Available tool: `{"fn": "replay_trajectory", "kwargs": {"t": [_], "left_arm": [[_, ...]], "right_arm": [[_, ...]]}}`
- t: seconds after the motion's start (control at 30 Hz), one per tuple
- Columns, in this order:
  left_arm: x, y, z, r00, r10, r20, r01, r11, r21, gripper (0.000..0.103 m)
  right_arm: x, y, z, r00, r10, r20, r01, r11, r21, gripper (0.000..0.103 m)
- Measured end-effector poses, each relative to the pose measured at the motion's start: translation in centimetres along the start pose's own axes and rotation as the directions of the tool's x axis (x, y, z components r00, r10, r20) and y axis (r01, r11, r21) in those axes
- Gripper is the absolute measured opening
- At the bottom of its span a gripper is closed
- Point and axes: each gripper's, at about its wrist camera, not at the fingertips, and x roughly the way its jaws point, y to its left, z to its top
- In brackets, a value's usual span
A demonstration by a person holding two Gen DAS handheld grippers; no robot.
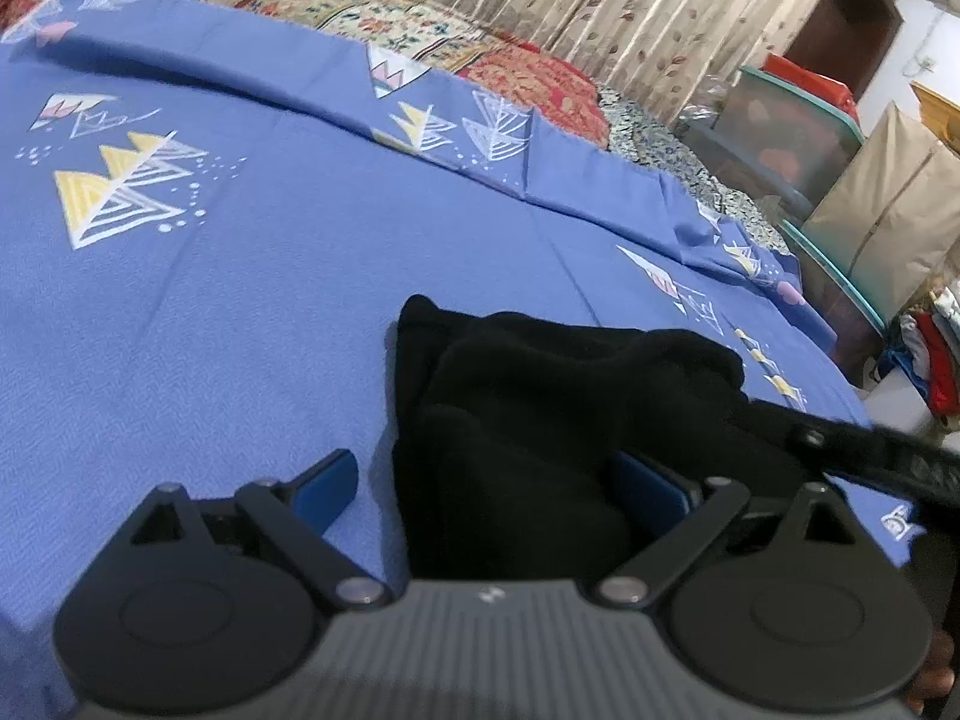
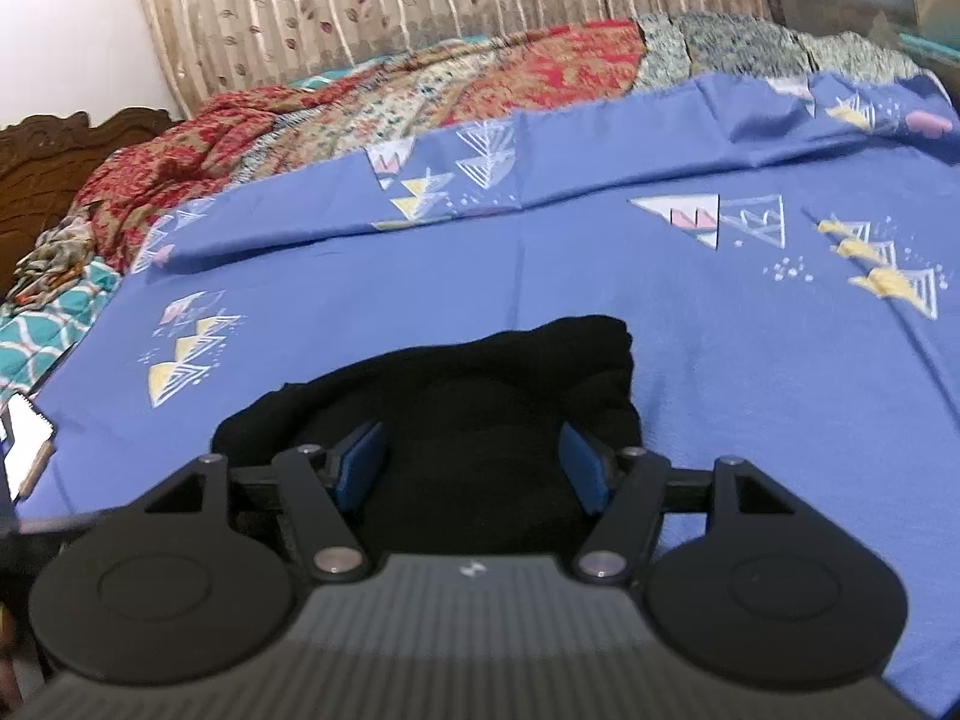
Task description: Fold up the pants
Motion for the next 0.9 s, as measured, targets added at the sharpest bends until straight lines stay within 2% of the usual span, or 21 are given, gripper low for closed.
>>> {"fn": "replay_trajectory", "kwargs": {"t": [0.1,0.17,0.23,0.3,0.4,0.53,0.6,0.67,0.77,0.83,0.9], "left_arm": [[-2.0,-0.2,0.1,0.999,-0.032,0.008,0.032,0.999,-0.038,0.094],[-2.7,-1.0,-0.2,1.000,-0.017,0.002,0.017,1.000,0.008,0.089],[-2.3,-1.6,-1.1,0.999,0.009,-0.051,-0.006,0.998,0.059,0.087],[-1.7,-1.9,-2.4,0.996,0.037,-0.079,-0.031,0.997,0.077,0.088],[-2.2,-1.9,-2.9,0.997,0.048,-0.058,-0.043,0.995,0.090,0.090],[-3.8,-1.1,-1.6,0.997,0.040,-0.059,-0.038,0.999,0.035,0.095],[-5.5,-0.1,-0.9,0.999,0.010,-0.031,-0.011,1.000,-0.006,0.103],[-6.5,1.2,-0.1,0.999,-0.034,-0.023,0.033,0.997,-0.067,0.103],[-6.0,2.9,0.8,0.996,-0.077,-0.055,0.068,0.987,-0.145,0.103],[-5.0,3.7,1.1,0.990,-0.112,-0.084,0.093,0.976,-0.196,0.103],[-3.7,4.6,1.3,0.972,-0.206,-0.110,0.169,0.945,-0.281,0.103]], "right_arm": [[-2.4,0.2,-0.4,0.999,0.022,0.048,-0.020,0.999,-0.042,0.067],[-3.3,0.2,-1.1,0.998,0.035,0.053,-0.029,0.995,-0.099,0.067],[-3.5,0.0,-2.0,0.999,0.032,0.029,-0.028,0.991,-0.134,0.067],[-3.2,-0.9,-2.4,0.999,0.043,-0.006,-0.044,0.995,-0.094,0.069],[-3.0,-2.0,-2.6,0.996,0.076,-0.048,-0.077,0.997,-0.013,0.075],[-3.7,-2.8,-1.6,0.991,0.120,-0.067,-0.118,0.993,0.029,0.077],[-4.8,-3.9,-1.2,0.987,0.153,-0.050,-0.150,0.986,0.071,0.088],[-5.4,-5.4,-1.0,0.981,0.190,-0.024,-0.186,0.975,0.124,0.100],[-4.9,-7.5,-1.0,0.972,0.227,-0.053,-0.213,0.958,0.193,0.103],[-4.0,-8.8,-1.2,0.960,0.268,-0.078,-0.236,0.929,0.285,0.103],[-3.4,-9.9,-1.4,0.940,0.333,-0.077,-0.281,0.880,0.384,0.103]]}}
